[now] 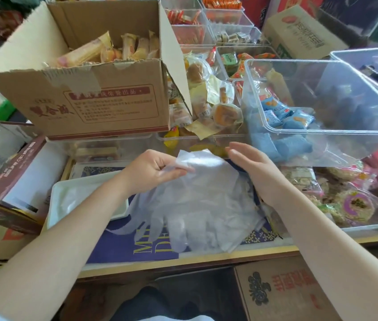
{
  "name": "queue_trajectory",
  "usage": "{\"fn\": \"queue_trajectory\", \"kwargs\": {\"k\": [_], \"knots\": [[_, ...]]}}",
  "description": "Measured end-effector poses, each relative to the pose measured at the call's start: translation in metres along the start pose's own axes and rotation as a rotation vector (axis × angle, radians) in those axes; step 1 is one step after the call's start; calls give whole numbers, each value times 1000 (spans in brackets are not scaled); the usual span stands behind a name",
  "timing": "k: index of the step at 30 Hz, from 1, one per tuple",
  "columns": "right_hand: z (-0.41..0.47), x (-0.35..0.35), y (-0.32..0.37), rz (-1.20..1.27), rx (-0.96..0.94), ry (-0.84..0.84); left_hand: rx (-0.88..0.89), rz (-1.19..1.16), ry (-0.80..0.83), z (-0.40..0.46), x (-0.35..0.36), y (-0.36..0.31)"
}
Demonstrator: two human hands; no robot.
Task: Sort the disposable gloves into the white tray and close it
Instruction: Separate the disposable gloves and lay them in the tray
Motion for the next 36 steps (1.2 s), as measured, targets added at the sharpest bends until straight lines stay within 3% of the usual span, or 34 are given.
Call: {"fn": "queue_trajectory", "kwargs": {"k": [4,7,9,13,16,19,22,25,30,33,36], "knots": [[0,25,8,-168,-18,136,0,-9,15,-3,5,0],[5,28,6,-70,-4,108,-45,-18,-106,-3,0,10],[11,21,3,-47,18,-17,-118,15,-267,-3,-8,24],[21,-9,-5,-220,-32,-435,-213,106,-688,-10,-24,47],[11,-3,-3,-168,-39,-503,-180,92,-817,-16,-20,44],[-7,34,0,-14,-8,-350,-177,-19,-756,-13,4,38],[-26,67,3,7,-64,-170,-204,-147,-553,-13,39,27],[-35,81,4,35,-64,-134,-251,-352,-410,-18,64,21],[-40,84,-1,218,57,-34,-278,-510,-339,-21,66,21],[-41,80,1,361,143,54,-257,-429,-369,-21,57,24],[-38,69,1,148,14,-16,-260,-412,-515,-18,46,25]]}}
Point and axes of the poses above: each hand's wrist, its own z-axis towards the middle knuckle, its own x-axis out of the palm, y = z × x, the point moved 4 cm from there along z, towards the middle knuckle, and after that the axes turned 13 degrees about -y, right-handed, at the moved point
